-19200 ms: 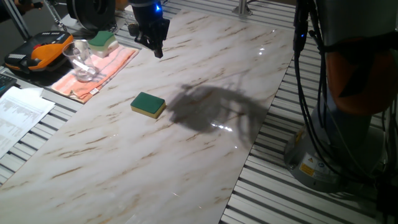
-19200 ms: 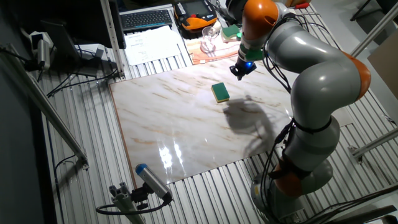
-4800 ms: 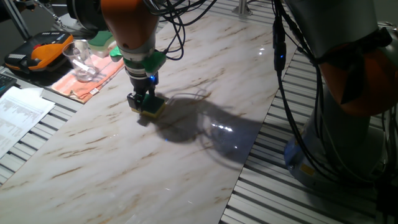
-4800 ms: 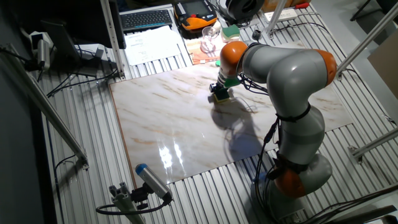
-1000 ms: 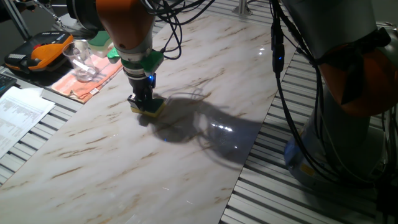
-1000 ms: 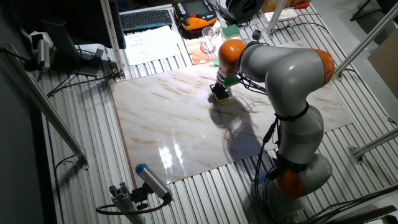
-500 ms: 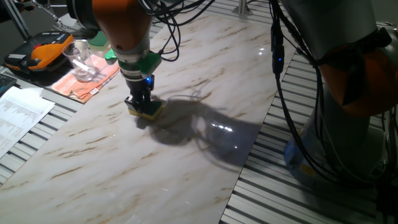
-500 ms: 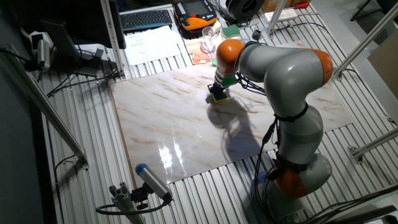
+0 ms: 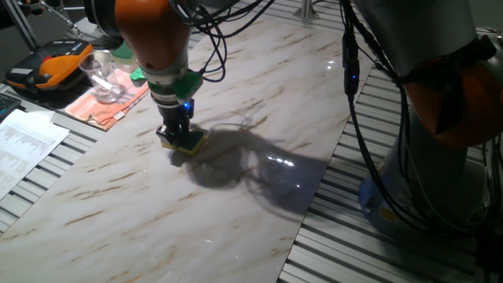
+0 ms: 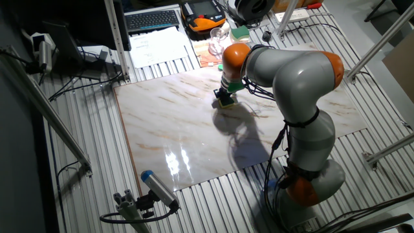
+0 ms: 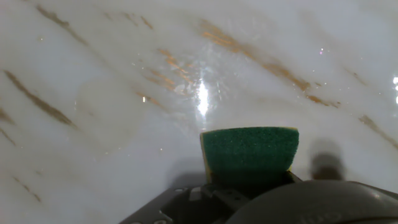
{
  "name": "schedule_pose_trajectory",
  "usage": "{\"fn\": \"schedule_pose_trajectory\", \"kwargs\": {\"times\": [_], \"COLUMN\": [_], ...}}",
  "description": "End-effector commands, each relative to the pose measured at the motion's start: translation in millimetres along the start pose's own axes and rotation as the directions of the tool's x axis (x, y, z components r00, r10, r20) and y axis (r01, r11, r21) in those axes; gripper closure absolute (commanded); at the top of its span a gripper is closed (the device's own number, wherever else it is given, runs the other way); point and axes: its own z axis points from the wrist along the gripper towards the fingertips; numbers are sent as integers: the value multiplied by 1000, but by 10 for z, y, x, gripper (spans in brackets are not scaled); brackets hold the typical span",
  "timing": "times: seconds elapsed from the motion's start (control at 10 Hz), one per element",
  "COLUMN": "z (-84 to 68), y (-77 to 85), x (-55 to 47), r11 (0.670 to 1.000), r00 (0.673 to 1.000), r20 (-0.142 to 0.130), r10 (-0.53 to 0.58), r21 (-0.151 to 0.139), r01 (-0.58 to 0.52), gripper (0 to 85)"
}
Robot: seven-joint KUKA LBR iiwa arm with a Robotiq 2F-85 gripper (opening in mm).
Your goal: Clean the tabletop with a sponge
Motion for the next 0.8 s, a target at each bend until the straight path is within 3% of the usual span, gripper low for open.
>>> {"fn": "schedule_pose_trajectory", "kwargs": {"times": [0.0,0.2,0.3,0.7], "z": [-2,-12,-58,-138], "y": [-42,-118,-155,-264], "x": [-6,-5,-9,3], "r11": [1000,998,997,989], "r00": [1000,998,998,989], "r20": [-1,-5,-28,-42], "r10": [-18,-58,-63,-140], "r21": [-1,-11,-35,30], "r01": [18,58,62,142], "gripper": [850,850,850,850]}}
